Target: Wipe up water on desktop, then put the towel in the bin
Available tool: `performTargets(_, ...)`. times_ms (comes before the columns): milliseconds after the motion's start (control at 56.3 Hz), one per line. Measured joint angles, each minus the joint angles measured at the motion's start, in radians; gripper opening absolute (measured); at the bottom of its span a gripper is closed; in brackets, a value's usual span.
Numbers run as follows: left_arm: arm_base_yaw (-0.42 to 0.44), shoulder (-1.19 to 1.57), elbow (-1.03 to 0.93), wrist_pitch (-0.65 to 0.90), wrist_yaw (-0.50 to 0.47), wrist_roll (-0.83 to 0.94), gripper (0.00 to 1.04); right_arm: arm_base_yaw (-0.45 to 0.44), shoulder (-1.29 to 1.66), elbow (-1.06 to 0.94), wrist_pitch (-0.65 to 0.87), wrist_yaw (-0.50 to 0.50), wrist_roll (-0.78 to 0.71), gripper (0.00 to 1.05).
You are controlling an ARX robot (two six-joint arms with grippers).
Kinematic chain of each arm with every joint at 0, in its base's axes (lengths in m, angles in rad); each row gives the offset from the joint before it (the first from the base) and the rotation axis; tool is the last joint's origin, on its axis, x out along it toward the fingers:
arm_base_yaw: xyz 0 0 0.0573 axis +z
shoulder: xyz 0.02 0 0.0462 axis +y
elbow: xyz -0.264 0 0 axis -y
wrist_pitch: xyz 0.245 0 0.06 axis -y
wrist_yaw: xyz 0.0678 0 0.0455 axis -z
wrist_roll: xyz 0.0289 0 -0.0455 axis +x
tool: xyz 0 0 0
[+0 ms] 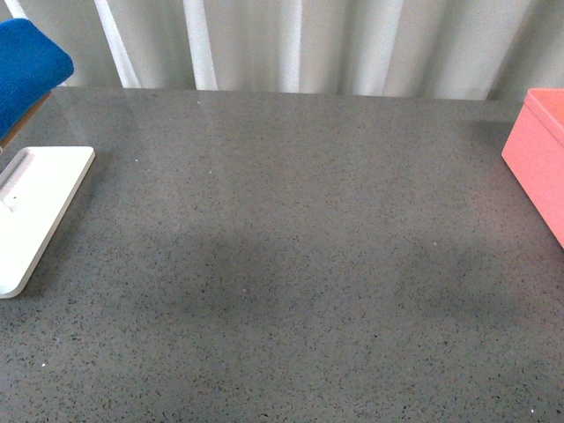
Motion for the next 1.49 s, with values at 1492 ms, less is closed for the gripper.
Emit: performTargets(1492, -0.254, 0.512, 0.315, 0.021, -0.164, -0.036, 0.98, 0.000, 0.000, 0.000, 0.000, -0.001, 0.000, 0.98)
